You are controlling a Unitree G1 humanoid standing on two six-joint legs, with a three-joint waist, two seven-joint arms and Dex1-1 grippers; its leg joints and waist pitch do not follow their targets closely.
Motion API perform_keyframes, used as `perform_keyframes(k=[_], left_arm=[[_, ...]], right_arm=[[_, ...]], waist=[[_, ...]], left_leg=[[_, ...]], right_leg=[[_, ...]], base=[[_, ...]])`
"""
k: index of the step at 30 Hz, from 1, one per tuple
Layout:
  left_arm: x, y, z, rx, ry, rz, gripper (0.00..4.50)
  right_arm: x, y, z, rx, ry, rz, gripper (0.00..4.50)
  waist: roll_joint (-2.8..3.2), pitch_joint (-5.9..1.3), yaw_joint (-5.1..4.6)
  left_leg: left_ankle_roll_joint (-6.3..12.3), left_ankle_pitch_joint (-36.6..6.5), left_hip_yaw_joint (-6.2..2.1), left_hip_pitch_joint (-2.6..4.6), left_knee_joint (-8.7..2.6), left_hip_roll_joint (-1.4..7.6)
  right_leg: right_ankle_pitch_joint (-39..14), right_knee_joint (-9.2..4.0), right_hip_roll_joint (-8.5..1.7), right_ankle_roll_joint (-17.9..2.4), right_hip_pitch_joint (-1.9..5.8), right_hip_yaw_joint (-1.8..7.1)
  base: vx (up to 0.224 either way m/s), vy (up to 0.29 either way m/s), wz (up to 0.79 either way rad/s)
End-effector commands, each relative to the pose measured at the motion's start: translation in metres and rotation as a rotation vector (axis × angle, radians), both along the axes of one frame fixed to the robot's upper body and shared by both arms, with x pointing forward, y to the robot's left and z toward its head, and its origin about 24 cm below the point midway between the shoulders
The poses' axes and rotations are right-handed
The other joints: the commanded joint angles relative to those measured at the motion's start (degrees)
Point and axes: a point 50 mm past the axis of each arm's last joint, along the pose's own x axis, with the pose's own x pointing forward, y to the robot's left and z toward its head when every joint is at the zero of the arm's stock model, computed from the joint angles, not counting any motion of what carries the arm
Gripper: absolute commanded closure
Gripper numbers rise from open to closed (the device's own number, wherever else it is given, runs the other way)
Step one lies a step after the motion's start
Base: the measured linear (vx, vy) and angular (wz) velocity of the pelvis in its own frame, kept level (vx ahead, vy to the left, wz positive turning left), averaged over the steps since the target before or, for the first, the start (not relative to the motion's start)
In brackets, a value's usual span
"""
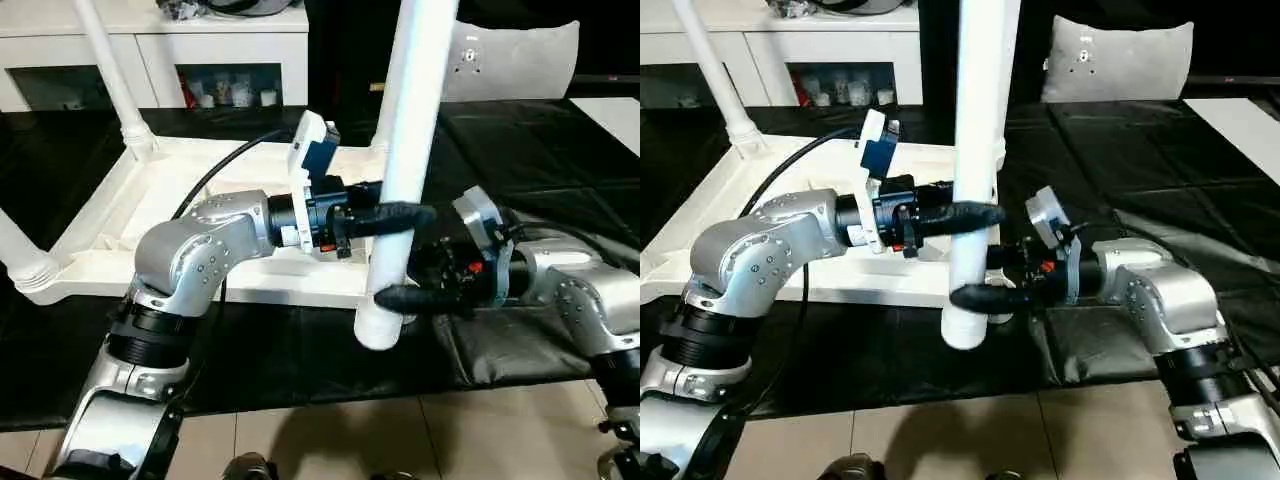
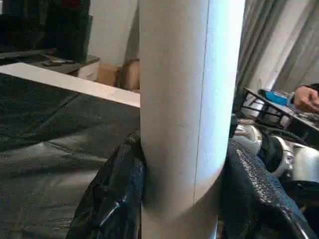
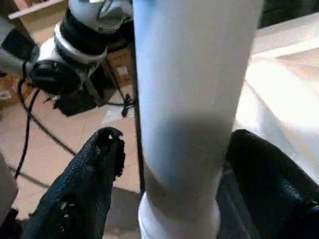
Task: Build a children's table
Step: Pick table leg
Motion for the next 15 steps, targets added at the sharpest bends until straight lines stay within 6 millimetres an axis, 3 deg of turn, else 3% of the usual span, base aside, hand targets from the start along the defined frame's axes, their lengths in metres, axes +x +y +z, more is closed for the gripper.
perform_keyframes(k=[1,2,6,15], left_arm=[[-0.0046,-0.0041,0.0067,0.006,-0.034,-0.036,2.71],[-0.0049,-0.0042,0.0067,0.007,-0.035,-0.039,2.71],[-0.0055,-0.0047,0.0073,0.004,-0.038,-0.048,2.71],[-0.0077,-0.0094,0.0096,-0.016,-0.040,-0.066,2.71]], right_arm=[[-0.0001,-0.0001,0.0031,-0.024,-0.025,0.038,0.87],[-0.0003,-0.0001,0.0023,-0.027,-0.021,0.043,1.16],[0.0009,0.0002,-0.0012,-0.040,-0.028,0.054,1.29],[0.0033,0.0063,-0.0023,0.007,-0.023,0.059,2.10]], waist=[[-1.14,-4.92,0.00],[-1.04,-4.86,0.01],[-1.12,-4.91,0.00],[-1.11,-4.96,-0.03]], left_leg=[[2.67,-7.1,-0.03,0.63,-3.22,1.06],[2.77,-7.1,-0.06,0.65,-3.26,1.08],[2.88,-6.9,-0.02,0.64,-3.20,1.03],[3.20,-6.7,-0.04,0.62,-3.15,1.09]], right_leg=[[-15.6,-4.13,-3.85,-9.1,3.58,2.18],[-15.7,-4.18,-3.83,-9.1,3.52,2.18],[-15.6,-4.16,-3.81,-9.4,3.49,2.15],[-15.9,-4.15,-3.82,-9.4,3.52,2.11]], base=[[0.000,0.000,0.00],[0.000,0.000,0.00],[0.000,0.000,0.00],[0.000,0.000,0.00]])
